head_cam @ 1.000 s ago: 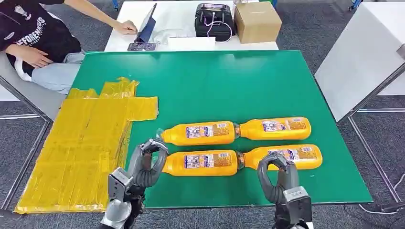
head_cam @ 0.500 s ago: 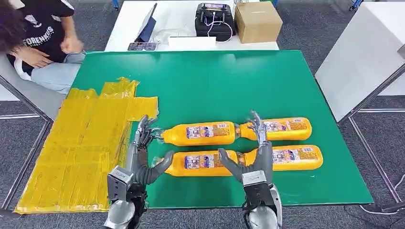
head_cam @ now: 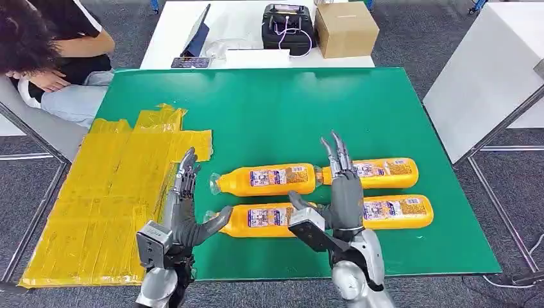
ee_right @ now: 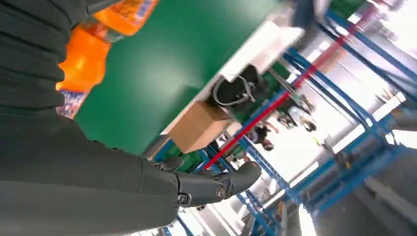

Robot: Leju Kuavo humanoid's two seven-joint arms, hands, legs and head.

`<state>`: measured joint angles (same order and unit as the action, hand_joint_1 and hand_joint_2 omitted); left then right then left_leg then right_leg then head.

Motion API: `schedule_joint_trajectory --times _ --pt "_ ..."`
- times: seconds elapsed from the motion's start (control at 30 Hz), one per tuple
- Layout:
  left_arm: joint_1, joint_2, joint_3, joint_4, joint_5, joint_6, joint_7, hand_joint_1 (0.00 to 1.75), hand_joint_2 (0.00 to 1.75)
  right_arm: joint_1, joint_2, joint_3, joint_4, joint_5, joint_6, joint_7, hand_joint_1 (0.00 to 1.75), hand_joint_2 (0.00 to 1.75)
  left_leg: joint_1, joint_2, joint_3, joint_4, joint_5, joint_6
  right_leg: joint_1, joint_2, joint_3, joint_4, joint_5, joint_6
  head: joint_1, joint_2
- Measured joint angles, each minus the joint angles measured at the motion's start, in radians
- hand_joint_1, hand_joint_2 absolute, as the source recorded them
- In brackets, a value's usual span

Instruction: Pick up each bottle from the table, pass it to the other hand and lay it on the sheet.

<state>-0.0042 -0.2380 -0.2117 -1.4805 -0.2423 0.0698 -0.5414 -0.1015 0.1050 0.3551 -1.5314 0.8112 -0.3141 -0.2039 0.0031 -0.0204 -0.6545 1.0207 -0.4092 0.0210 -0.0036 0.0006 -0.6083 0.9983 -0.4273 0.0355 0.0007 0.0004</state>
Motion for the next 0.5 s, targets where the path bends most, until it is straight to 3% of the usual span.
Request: schedule_joint_trajectory --times 0.3,0.5 --pt "-0.043 -0.005 0.008 0.016 0.016 -0.034 0.010 0.00 1.75 -0.190 -0.057 0.066 0.289 0.123 0.146 0.066 0.00 1.75 0.000 0.000 0.000 0.000 0.001 0.000 0.000 0.000 0.000 0.000 0.001 0.000 0.000 0.000" --pt "-0.061 -0.011 0.008 0.039 0.036 -0.047 0.007 0.00 1.75 -0.266 -0.057 0.110 0.488 0.144 0.149 0.084 0.00 1.75 0.000 0.000 0.000 0.000 0.000 0.000 0.000 0.000 0.000 0.000 0.000 0.000 0.000 0.000"
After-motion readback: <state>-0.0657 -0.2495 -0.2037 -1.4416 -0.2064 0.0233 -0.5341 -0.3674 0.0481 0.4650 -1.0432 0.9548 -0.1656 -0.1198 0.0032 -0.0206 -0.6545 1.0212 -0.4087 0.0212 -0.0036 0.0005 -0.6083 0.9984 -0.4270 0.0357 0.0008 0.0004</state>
